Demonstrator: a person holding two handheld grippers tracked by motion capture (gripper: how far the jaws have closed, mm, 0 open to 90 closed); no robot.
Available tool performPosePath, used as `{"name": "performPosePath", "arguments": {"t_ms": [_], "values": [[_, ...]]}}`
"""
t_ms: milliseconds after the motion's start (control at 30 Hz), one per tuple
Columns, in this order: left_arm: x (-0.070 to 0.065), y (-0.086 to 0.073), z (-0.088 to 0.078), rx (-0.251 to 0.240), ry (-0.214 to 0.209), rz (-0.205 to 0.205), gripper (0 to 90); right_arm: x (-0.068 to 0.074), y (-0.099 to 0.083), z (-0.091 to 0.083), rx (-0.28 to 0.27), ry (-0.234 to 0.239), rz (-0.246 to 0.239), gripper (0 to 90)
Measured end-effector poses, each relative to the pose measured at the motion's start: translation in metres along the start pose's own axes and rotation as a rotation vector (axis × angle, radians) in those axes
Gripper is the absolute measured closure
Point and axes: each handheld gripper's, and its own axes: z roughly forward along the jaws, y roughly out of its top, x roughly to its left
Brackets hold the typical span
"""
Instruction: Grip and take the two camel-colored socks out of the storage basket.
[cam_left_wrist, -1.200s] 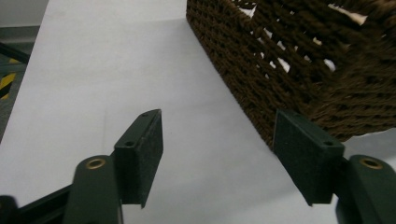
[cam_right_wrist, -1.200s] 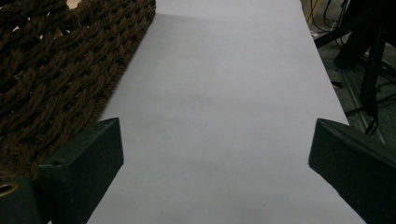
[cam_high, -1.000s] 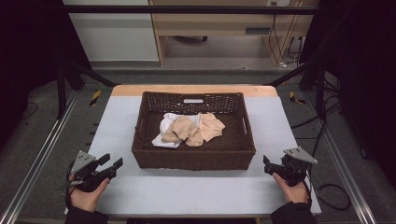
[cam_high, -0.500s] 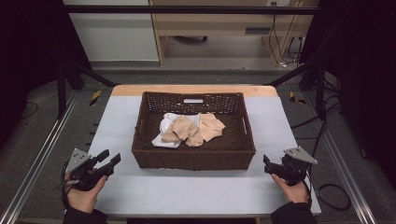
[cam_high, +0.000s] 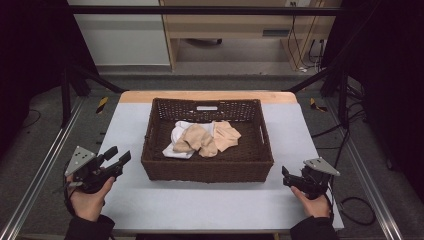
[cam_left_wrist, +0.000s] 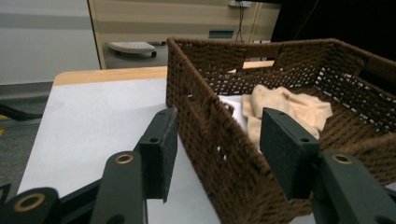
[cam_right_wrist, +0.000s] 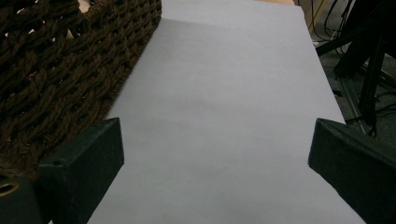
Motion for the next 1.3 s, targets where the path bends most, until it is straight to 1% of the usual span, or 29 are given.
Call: {"name": "performPosePath", "arguments": {"t_ms": [67,133,233,300,500,667,900,1033,1067,1100,1167,1300], "values": [[-0.002,0.006,0.002,-0.002,-0.008,-0.001,46.7,0.000,0.000,0.000,-0.004,-0.002,-0.003,3.6],[-0.003,0.008,0.004,-0.003,-0.011,0.001,46.7,0.000,0.000,0.000,-0.007,-0.002,-0.002,3.5],[-0.008,0.013,0.008,0.001,-0.020,0.011,46.6,0.000,0.000,0.000,-0.005,-0.007,-0.008,3.5],[-0.013,0.018,0.014,-0.004,-0.032,0.018,46.6,0.000,0.000,-0.001,-0.017,-0.005,-0.007,3.4],[-0.026,0.028,0.030,0.003,-0.057,0.029,46.6,0.000,0.001,-0.001,-0.021,-0.007,-0.011,3.4],[-0.037,0.037,0.042,0.009,-0.074,0.050,46.6,-0.001,0.002,-0.002,-0.025,-0.007,-0.005,3.6],[-0.047,0.050,0.055,0.014,-0.080,0.063,46.2,-0.002,0.002,-0.001,-0.026,-0.012,-0.001,3.7],[-0.050,0.054,0.067,0.017,-0.088,0.051,46.2,-0.002,0.002,0.000,-0.024,-0.012,0.003,3.8],[-0.051,0.055,0.072,0.021,-0.086,0.050,46.3,-0.002,0.002,0.001,-0.023,-0.012,0.001,3.8],[-0.051,0.055,0.072,0.021,-0.086,0.050,46.3,-0.002,0.002,0.001,-0.023,-0.012,0.001,3.8],[-0.053,0.057,0.077,0.024,-0.085,0.050,46.3,-0.002,0.002,0.001,-0.023,-0.010,0.002,3.8],[-0.056,0.062,0.093,0.037,-0.071,0.058,46.3,-0.002,0.003,0.001,-0.025,-0.014,0.003,3.8]]}}
